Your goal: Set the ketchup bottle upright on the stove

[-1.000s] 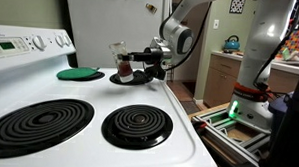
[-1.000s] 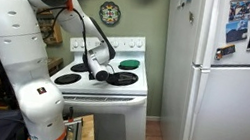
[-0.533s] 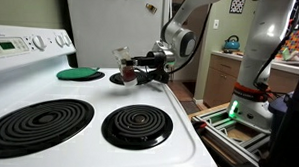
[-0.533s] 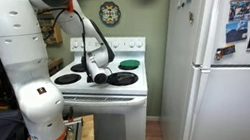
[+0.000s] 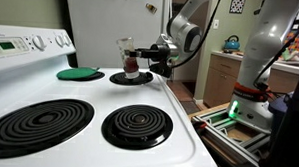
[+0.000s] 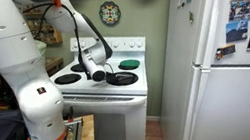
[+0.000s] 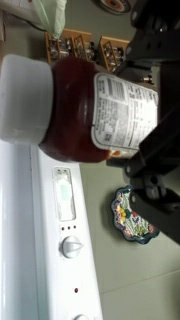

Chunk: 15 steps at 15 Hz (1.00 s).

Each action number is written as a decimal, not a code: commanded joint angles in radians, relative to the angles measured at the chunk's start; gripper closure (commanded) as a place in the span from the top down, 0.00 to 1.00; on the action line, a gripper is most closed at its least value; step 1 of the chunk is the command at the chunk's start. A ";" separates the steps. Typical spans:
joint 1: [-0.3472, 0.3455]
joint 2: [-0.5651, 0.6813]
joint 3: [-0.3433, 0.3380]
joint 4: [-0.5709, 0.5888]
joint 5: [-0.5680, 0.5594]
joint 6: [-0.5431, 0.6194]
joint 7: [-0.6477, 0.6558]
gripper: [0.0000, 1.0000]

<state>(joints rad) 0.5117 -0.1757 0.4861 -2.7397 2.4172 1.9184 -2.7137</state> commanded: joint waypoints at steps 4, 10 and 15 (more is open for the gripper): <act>-0.018 -0.002 0.026 -0.010 0.047 0.019 -0.035 0.45; -0.025 -0.001 0.026 -0.008 0.102 0.038 -0.034 0.45; -0.031 0.006 0.019 -0.008 0.060 0.031 0.002 0.45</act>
<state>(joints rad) 0.4931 -0.1696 0.4941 -2.7481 2.4788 1.9518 -2.7135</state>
